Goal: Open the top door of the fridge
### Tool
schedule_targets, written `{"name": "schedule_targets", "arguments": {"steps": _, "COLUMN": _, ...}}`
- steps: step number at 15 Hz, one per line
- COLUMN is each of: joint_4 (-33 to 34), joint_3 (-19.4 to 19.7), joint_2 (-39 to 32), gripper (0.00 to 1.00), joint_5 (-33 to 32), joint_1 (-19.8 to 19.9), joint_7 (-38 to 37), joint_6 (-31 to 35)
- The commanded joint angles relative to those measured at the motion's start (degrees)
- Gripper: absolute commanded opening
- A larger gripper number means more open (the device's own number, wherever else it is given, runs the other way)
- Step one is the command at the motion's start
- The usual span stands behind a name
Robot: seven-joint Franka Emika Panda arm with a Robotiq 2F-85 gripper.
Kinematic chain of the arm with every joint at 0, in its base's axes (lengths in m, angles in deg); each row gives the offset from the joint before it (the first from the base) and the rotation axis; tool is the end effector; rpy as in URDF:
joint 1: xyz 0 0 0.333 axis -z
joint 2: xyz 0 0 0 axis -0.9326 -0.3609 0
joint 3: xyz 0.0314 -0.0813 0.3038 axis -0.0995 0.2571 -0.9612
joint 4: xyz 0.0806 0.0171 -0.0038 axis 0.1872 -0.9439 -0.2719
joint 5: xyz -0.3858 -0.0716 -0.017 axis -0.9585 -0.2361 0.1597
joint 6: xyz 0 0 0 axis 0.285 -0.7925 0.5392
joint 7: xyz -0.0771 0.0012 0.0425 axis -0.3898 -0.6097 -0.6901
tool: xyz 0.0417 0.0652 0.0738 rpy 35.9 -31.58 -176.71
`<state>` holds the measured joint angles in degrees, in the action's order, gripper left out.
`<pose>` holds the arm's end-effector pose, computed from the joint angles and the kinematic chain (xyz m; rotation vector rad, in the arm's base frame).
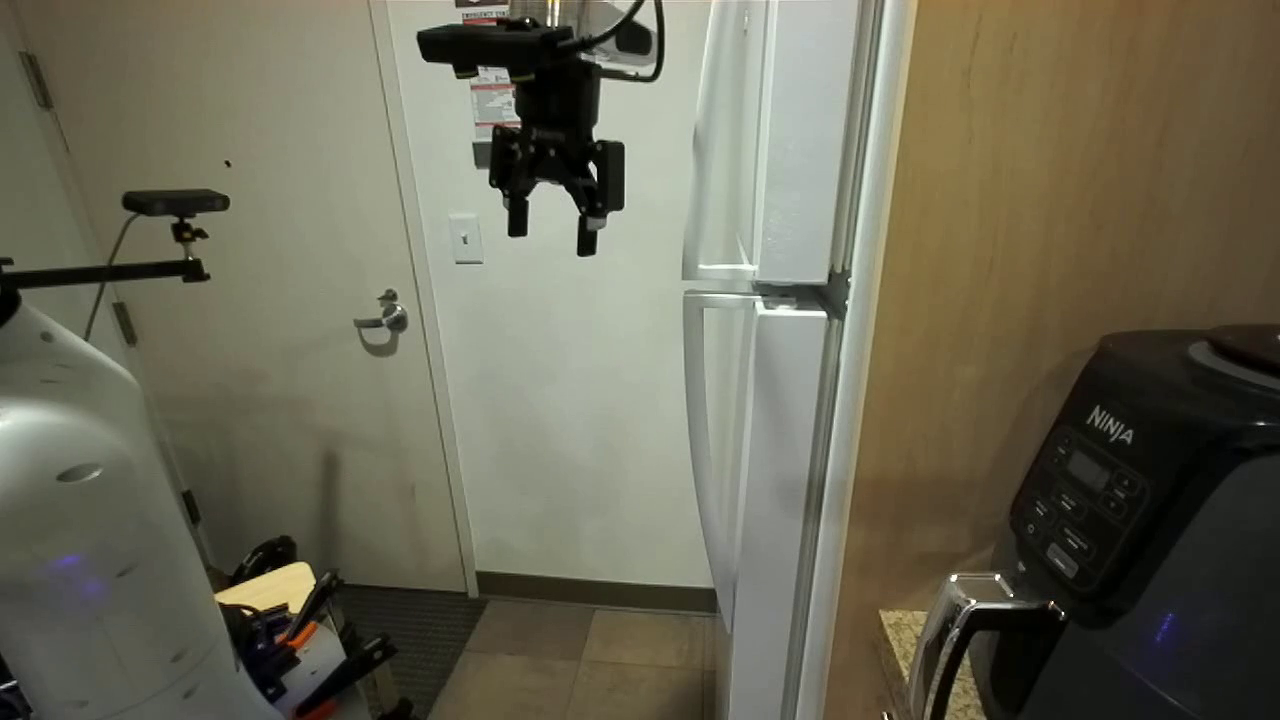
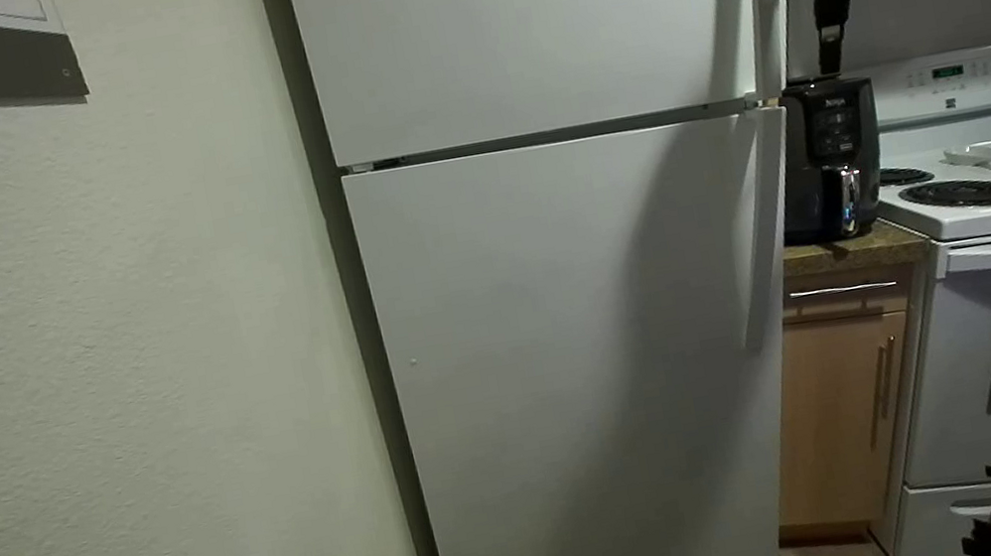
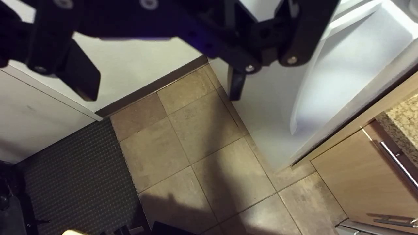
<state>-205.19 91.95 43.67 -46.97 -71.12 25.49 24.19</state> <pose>0.3910 -0.0745 0.5873 -2.9750 -0.3431 0.0700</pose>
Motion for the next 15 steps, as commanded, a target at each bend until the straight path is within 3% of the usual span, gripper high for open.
{"name": "schedule_targets", "arguments": {"steps": 1, "joint_4": 0.1, "joint_3": -1.0, "joint_2": -0.2, "gripper": 1.0, "joint_5": 0.4, "joint_1": 1.3, "joint_7": 0.4, "joint_6": -0.1}}
{"name": "schedule_targets", "arguments": {"steps": 15, "joint_4": -5.5, "joint_3": -3.6, "joint_2": 5.9, "gripper": 1.0, "joint_5": -1.5, "joint_1": 2.5, "joint_7": -2.5, "joint_6": 3.2}}
